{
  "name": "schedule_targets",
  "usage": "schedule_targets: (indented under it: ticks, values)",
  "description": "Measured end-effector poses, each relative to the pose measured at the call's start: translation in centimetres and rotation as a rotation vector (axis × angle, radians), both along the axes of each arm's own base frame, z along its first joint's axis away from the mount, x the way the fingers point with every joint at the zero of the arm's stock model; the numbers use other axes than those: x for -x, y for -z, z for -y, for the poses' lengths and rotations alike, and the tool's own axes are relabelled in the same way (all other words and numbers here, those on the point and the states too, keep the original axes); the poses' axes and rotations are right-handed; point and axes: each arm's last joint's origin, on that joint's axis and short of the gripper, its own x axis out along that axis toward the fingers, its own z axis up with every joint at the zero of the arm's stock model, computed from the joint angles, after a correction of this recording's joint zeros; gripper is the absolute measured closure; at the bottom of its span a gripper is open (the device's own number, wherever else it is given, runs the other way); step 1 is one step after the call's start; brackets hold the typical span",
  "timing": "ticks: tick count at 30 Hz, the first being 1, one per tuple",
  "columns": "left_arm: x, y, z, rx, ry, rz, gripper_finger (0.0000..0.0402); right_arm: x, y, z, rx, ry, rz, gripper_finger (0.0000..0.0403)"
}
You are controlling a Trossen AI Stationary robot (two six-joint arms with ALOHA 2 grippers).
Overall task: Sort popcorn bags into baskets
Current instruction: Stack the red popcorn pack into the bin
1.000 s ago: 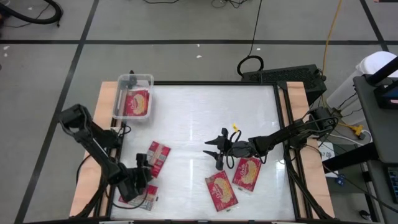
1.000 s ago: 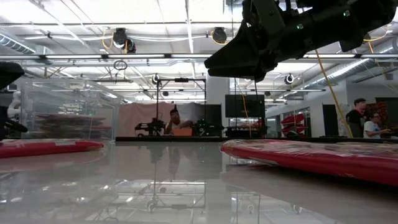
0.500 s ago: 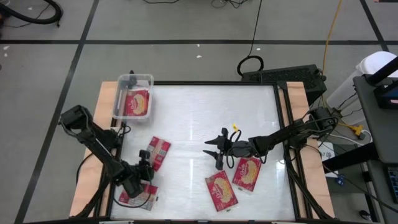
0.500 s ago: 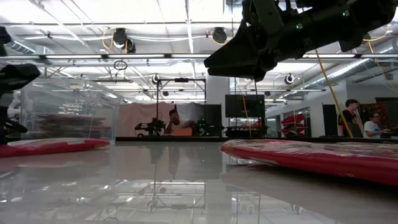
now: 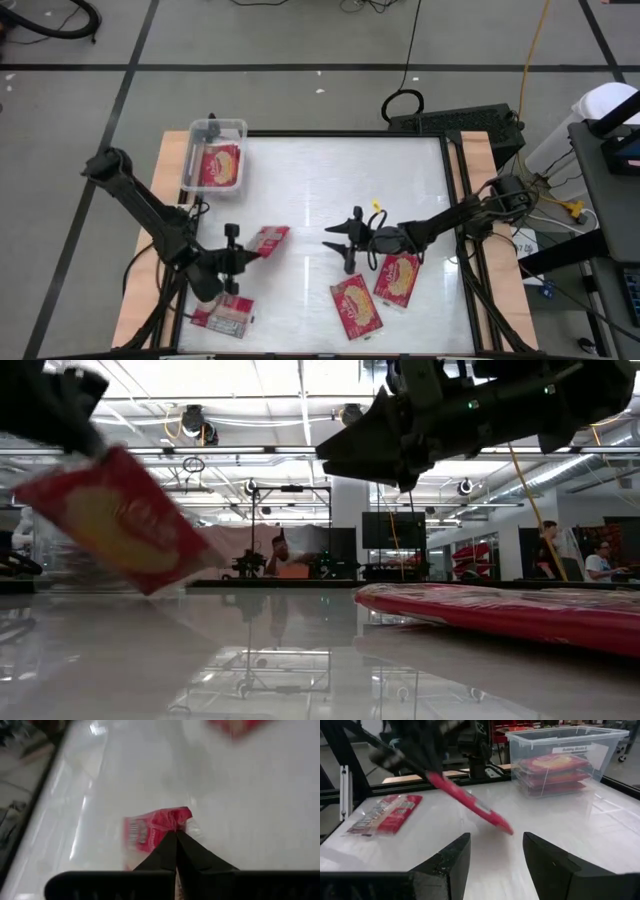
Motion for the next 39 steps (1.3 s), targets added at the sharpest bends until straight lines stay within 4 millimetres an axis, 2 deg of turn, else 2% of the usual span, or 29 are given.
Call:
schedule_targets:
  ticks: [7,13,16,19,23,26,32,39]
  values:
    - [0.5,-3.8,-2.2,0.115,-0.076,0.199,0.0399,-1.3,0.7,-0.4,0.052,-0.008,0.042,0.0208]
    - [0.2,-4.6,-3.3,0.098,-0.096,0.228,0.04,-5.1,-1.0,-1.1,0.083,-0.002,0.007,0.0169]
    - [-0.2,-4.8,-3.4,0.101,-0.102,0.25,0.04,-6.8,-1.4,-0.9,0.111,0.065,-0.029,0.0161]
    - [-0.6,-5.2,-3.3,0.091,-0.098,0.289,0.04,-7.6,-1.6,-0.5,0.134,0.088,-0.03,0.0159]
    - [-0.7,-6.4,-3.5,0.049,-0.132,0.386,0.0401,-7.7,-1.7,-0.3,0.131,0.107,-0.024,0.0159]
    - [-0.7,-7.3,-3.8,0.047,-0.146,0.442,0.0401,-7.4,-1.4,-0.3,0.171,0.183,-0.038,0.0158]
    - [-0.7,-8.5,-5.3,0.06,-0.205,0.505,0.0401,-6.9,-0.7,0.3,0.178,0.243,-0.048,0.0158]
    - [-1.8,-10.1,-6.3,0.063,-0.17,0.611,0.0401,-7.3,-0.6,1.5,0.029,0.084,-0.023,0.0158]
